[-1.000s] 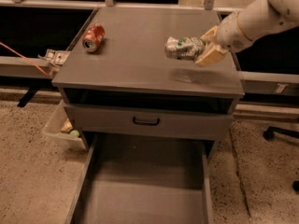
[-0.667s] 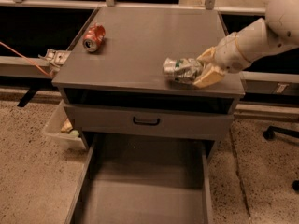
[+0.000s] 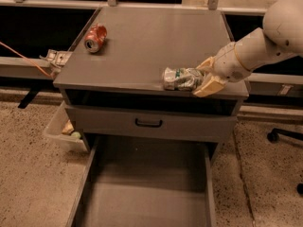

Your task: Place 7up can into middle drawer

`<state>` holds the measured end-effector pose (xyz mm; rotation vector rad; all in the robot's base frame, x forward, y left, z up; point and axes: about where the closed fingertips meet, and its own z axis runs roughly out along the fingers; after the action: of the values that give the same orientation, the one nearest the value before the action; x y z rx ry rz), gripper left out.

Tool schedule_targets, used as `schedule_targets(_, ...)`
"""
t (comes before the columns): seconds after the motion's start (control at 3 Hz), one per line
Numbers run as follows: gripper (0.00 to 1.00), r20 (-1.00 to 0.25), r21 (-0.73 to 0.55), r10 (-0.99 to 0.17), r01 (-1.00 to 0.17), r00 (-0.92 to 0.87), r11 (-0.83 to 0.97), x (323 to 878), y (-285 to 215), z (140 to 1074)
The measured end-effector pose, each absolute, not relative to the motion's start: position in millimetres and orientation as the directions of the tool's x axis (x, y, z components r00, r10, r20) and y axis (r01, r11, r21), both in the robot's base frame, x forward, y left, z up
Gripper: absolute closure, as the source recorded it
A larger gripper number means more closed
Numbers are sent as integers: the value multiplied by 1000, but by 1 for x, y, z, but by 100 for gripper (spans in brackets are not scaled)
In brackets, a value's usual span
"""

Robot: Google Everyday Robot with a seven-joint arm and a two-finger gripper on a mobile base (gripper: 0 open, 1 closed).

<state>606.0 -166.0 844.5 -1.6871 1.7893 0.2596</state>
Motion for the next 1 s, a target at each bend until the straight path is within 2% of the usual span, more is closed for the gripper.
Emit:
schedule_targets(0.67,100,-568,-376,-793,-926,221,11,534,-157,857)
schedule_targets(1.0,100,-558,-374,-795,-927,238,-15,509,-160,838)
